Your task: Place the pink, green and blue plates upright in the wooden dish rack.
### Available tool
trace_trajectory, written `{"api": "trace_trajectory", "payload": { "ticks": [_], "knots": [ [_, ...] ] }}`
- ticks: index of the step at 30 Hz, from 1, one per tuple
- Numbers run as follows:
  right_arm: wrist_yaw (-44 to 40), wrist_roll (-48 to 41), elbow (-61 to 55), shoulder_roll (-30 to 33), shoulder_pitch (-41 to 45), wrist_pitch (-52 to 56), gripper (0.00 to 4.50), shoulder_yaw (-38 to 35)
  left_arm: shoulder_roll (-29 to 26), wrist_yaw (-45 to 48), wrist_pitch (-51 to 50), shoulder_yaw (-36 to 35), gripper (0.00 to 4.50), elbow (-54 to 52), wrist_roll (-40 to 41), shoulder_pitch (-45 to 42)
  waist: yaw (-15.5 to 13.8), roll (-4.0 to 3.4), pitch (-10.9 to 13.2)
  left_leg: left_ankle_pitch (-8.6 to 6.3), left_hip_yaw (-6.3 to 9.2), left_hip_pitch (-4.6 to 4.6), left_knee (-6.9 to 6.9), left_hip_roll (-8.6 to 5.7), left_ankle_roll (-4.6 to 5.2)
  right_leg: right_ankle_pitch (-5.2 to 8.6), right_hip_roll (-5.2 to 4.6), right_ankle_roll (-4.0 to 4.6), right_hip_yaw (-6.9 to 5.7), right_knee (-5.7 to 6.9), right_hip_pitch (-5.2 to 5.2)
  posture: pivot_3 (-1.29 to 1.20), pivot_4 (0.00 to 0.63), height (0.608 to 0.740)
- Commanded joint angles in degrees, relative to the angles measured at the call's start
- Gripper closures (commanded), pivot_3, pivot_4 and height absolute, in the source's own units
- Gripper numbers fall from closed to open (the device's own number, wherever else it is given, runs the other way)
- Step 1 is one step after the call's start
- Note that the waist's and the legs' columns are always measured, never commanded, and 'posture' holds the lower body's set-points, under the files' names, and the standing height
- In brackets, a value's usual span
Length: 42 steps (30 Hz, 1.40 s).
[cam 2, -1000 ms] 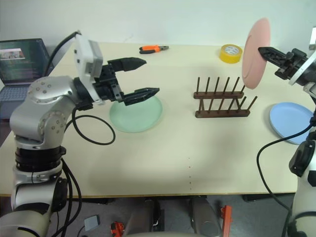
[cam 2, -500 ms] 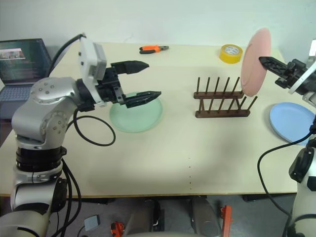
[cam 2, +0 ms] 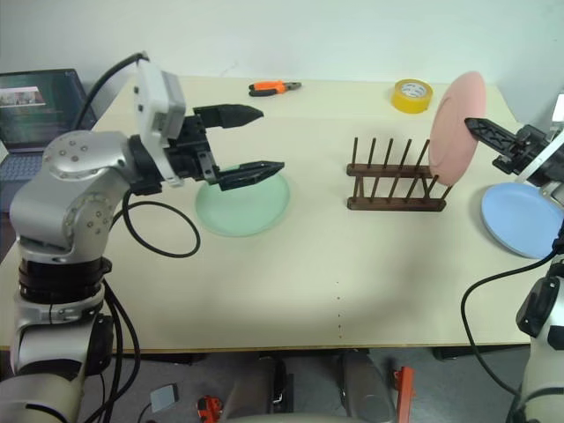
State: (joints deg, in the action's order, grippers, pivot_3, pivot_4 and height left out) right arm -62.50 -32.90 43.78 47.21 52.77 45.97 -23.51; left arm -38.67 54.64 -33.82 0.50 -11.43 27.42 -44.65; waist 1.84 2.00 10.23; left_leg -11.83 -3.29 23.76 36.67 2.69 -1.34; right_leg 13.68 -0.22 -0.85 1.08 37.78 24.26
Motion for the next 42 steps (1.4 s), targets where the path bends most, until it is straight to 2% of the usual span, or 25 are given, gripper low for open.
{"api": "trace_trajectory", "payload": {
  "ticks": [1, 7, 11, 16, 22, 30, 35, 39, 42],
  "knots": [
    [-1.0, -1.8, -2.0, 1.3, 0.6, -0.5, 4.5, -1.8, -0.9, 0.3, 0.0, -0.3, 0.03, -1.0, -0.1, -1.2, 0.0, 0.0, 0.0, 0.0, 0.01, 0.0, 0.0, 0.0, 0.0, 0.0, 0.0, 0.0, -0.01, 0.0, 0.0, 0.0, 0.15, 0.74],
    [-1.0, -1.5, -3.2, 0.5, 0.5, -1.0, 4.5, -0.9, -1.4, 0.4, -0.2, -0.4, 0.03, -1.0, -0.1, -1.3, 0.0, 0.0, 0.0, 0.0, 0.0, 0.0, 0.0, 0.0, 0.0, 0.0, 0.01, 0.0, 0.0, -0.01, 0.0, 0.0, 0.15, 0.74],
    [-0.6, -1.3, -4.0, 0.1, 0.4, -1.0, 3.53, -0.6, -1.8, 0.4, -0.2, -0.6, 0.0, -1.1, -0.3, -1.1, 0.0, 0.0, 0.0, 0.0, 0.02, 0.0, 0.0, 0.01, 0.0, 0.0, 0.01, 0.0, -0.02, 0.0, 0.0, 0.0, 0.15, 0.74],
    [0.1, -0.2, -3.7, 0.3, 0.5, -3.4, 1.81, -0.4, -1.6, 0.1, 0.0, -0.4, 0.0, -0.9, -0.3, -1.0, 0.0, 0.0, 0.0, 0.0, 0.0, 0.0, 0.01, 0.0, 0.0, 0.0, 0.01, 0.0, 0.0, 0.0, 0.0, 0.0, 0.15, 0.74],
    [0.5, 0.3, -3.8, 1.8, 1.3, -5.3, 1.81, -0.4, -0.8, -0.1, 0.3, 0.3, 0.0, -0.5, -0.8, -1.1, 0.0, 0.0, 0.0, 0.0, 0.01, 0.0, 0.01, 0.0, 0.0, 0.0, 0.01, 0.0, -0.01, 0.0, 0.0, 0.0, 0.15, 0.74],
    [2.8, 6.1, -3.0, 5.2, 1.9, -14.4, 1.81, 2.5, 0.2, 0.1, 1.6, 1.2, 0.0, 1.0, -1.8, -1.4, 0.0, 0.0, 0.0, 0.0, 0.0, -0.01, 0.01, 0.0, 0.0, 0.0, 0.01, 0.0, 0.0, 0.0, 0.0, 0.0, 0.15, 0.74],
    [2.5, 7.6, -3.3, 7.6, 2.6, -16.1, 1.81, 3.0, 0.9, 0.2, 2.4, 1.4, 0.0, 1.7, -2.2, -1.4, 0.0, -0.01, 0.0, 0.0, -0.01, -0.02, 0.01, 0.0, 0.0, 0.0, 0.01, 0.0, 0.01, 0.02, 0.0, 0.0, 0.15, 0.74],
    [0.5, 7.4, -7.4, 10.2, 0.9, -14.8, 1.81, 4.1, 1.1, 0.1, 2.6, 1.3, 0.0, 1.8, -2.3, -1.1, -0.1, -0.01, 0.0, 0.0, -0.01, 0.0, 0.01, 0.0, 0.0, 0.0, 0.0, 0.0, 0.01, -0.02, 0.0, 0.0, 0.15, 0.74],
    [-3.0, 5.0, -16.1, 12.2, -2.9, -11.3, 1.81, 4.7, 0.6, -0.2, 2.2, 0.9, 0.0, 1.9, -2.5, -0.7, 0.0, -0.01, 0.0, 0.0, 0.0, 0.0, 0.0, 0.01, 0.0, 0.0, 0.0, 0.0, 0.0, -0.02, 0.0, 0.0, 0.15, 0.74]
  ]
}}
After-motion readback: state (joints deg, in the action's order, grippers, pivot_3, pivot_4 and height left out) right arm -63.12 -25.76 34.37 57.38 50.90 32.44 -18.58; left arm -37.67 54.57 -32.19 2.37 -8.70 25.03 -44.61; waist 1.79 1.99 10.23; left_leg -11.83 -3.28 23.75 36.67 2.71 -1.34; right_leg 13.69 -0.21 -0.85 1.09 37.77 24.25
